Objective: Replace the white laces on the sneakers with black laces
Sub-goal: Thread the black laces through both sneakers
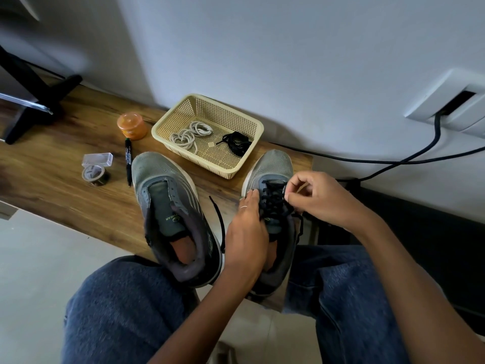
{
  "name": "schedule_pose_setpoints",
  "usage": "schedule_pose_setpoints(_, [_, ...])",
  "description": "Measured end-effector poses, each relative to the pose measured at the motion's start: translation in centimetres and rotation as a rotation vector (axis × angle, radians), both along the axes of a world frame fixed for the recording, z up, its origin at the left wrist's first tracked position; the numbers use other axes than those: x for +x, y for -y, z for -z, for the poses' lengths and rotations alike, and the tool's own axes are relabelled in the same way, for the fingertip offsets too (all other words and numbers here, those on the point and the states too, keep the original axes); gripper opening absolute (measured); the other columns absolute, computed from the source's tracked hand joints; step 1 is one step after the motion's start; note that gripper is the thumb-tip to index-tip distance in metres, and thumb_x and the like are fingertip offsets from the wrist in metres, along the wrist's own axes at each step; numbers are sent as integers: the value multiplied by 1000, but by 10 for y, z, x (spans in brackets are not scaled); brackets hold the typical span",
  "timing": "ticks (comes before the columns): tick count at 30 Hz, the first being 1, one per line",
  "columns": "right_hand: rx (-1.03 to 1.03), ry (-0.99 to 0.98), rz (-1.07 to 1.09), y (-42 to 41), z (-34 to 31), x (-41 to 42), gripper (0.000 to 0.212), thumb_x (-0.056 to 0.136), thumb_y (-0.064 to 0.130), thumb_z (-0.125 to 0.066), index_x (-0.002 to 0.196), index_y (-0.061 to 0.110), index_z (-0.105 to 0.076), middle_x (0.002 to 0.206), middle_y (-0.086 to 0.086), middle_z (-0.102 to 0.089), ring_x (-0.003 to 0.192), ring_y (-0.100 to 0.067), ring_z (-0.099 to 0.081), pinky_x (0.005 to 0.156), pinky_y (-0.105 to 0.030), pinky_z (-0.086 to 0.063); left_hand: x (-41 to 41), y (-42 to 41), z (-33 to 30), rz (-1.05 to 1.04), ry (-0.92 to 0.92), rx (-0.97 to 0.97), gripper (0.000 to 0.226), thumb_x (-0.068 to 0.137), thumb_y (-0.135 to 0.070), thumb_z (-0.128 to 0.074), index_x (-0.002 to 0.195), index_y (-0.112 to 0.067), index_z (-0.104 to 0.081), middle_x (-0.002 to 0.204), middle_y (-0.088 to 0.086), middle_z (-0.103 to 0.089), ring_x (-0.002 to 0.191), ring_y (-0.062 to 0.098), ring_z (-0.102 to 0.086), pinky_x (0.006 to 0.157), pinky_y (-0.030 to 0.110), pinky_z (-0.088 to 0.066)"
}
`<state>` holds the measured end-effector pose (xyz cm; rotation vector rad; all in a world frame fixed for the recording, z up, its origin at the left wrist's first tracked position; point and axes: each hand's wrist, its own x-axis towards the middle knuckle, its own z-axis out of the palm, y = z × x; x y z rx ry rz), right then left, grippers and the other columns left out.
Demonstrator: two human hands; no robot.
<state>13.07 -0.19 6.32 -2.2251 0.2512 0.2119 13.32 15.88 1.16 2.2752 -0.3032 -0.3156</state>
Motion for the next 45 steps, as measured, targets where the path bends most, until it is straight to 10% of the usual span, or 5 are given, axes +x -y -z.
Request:
schedule_pose_setpoints(9, [-540,75,-78,-30,8,16,22,88,43,-61,89,23,-67,96,7,-43,111,-20,-39,82,-30,-27,-1,0,-3,39,12,37,60,95,5,-36,152,-13,-27,157,6,-29,144,19,-28,111,28,-26])
schedule_pose_setpoints(20, [-242,-158,-120,-33,5,13,25,98,34,-47,74,34,-45,110,2,-43,125,-19,-27,102,-42,-21,-3,0,-9,55,1,73,60,97,3,-34,153,-16,-23,158,4,-27,142,20,-31,106,31,-32])
schedule_pose_setpoints(45, [-86,-152,-10,14,-2,-1,10,92,19,-59,85,17,-67,85,7,-65,78,-8,-57,70,-25,-43,1,-7,-5,22,-41,-24,58,91,-3,-48,146,-18,-38,144,5,-48,130,22,-46,108,37,-38])
